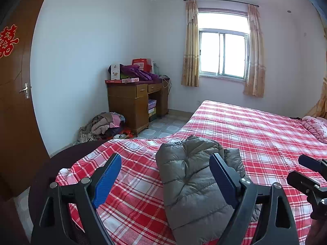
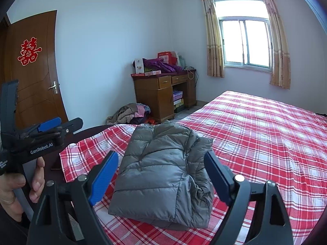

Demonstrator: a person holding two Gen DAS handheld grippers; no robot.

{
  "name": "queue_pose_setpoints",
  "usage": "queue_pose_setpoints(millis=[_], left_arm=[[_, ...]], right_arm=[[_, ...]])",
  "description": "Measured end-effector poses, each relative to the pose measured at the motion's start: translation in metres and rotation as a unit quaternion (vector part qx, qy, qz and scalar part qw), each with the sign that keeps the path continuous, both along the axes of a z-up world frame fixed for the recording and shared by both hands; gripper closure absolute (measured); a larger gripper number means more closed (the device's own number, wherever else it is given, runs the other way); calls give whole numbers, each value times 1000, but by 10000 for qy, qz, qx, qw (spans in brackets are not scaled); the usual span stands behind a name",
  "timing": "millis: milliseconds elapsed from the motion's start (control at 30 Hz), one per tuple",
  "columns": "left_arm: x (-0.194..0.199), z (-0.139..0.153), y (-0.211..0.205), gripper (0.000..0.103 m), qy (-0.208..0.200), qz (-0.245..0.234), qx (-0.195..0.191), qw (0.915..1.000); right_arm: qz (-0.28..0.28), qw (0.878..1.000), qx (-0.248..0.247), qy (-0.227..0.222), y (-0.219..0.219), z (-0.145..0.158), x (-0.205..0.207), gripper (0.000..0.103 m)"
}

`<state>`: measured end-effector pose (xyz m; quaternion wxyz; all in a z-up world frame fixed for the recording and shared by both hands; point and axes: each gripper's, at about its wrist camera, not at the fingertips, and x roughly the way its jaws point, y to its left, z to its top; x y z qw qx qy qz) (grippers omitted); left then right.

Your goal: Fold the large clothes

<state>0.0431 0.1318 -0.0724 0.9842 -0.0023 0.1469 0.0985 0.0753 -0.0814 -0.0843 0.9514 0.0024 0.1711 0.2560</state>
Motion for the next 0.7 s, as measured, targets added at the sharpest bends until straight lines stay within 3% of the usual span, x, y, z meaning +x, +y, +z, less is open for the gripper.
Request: queue_pose_setpoints(millis=[700], left_arm=[[7, -7, -8, 15, 224, -101, 170, 9996]], right_arm=[[-78, 9992, 281, -276, -8, 5, -6, 12]])
